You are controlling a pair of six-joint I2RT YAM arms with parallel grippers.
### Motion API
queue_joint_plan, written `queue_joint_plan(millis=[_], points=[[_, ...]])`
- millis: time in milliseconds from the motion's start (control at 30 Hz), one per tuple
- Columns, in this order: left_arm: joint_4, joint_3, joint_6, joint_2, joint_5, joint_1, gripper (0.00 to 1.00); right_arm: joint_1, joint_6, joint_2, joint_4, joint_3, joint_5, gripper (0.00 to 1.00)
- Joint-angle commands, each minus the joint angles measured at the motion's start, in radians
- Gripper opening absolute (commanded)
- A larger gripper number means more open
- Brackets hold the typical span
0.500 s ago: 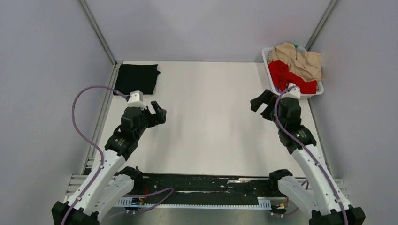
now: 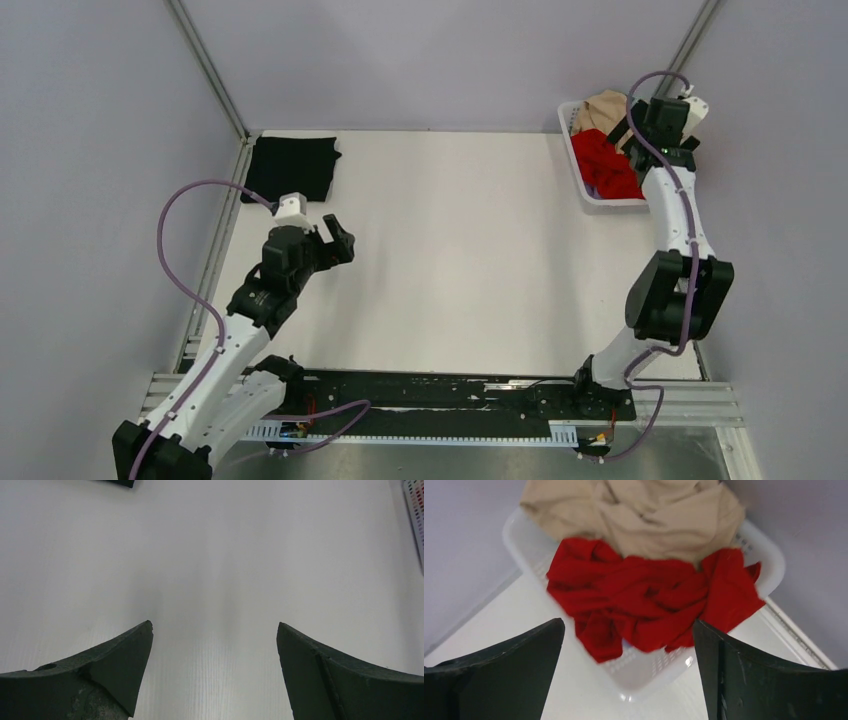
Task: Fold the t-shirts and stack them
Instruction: Grab crumpled tshirt from bin with the right arm
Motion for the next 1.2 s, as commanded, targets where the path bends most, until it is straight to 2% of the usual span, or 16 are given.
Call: queue_joint_plan(millis=[0,233,433,500,567,633,700,733,767,867,1167], points=[[0.051,0.03,-0.006,0.018,-0.035,0.002,1.0,-0.1,-0.065,0.19,-0.011,0.255,0.064,1.0],[0.068,0.038,0.001,0.066,-0.044,0.002,1.0,-0.162,-0.17,0.576,-0.019,0.641,0.066,0.99],[0.033,0.072,0.008,0.099,-0.06,0.002,1.0,-0.191,-0.171,0.766,-0.017,0.808,0.019,0.94],[0.029,0.077,0.011,0.106,-0.066,0.002,1.0,-0.201,-0.162,0.797,-0.01,0.833,-0.027,0.84],[0.026,0.08,0.011,0.108,-0.069,0.002,1.0,-0.206,-0.159,0.806,0.019,0.841,-0.079,0.67],[0.025,0.081,0.012,0.107,-0.068,0.002,1.0,-0.208,-0.175,0.794,0.086,0.822,-0.111,0.41],[0.023,0.081,0.01,0.106,-0.065,0.002,1.0,-0.208,-0.198,0.778,0.146,0.817,-0.114,0.19],[0.019,0.081,0.009,0.103,-0.066,0.002,1.0,-0.208,-0.201,0.771,0.156,0.829,-0.118,0.04],[0.017,0.081,0.009,0.102,-0.068,0.002,1.0,-0.208,-0.205,0.759,0.161,0.841,-0.143,0.0],[0.011,0.079,0.007,0.086,-0.071,0.002,1.0,-0.207,-0.214,0.692,0.212,0.833,-0.229,0.0],[0.007,0.062,-0.001,0.039,-0.054,0.002,1.0,-0.208,-0.122,0.451,0.535,0.766,-0.214,0.0]])
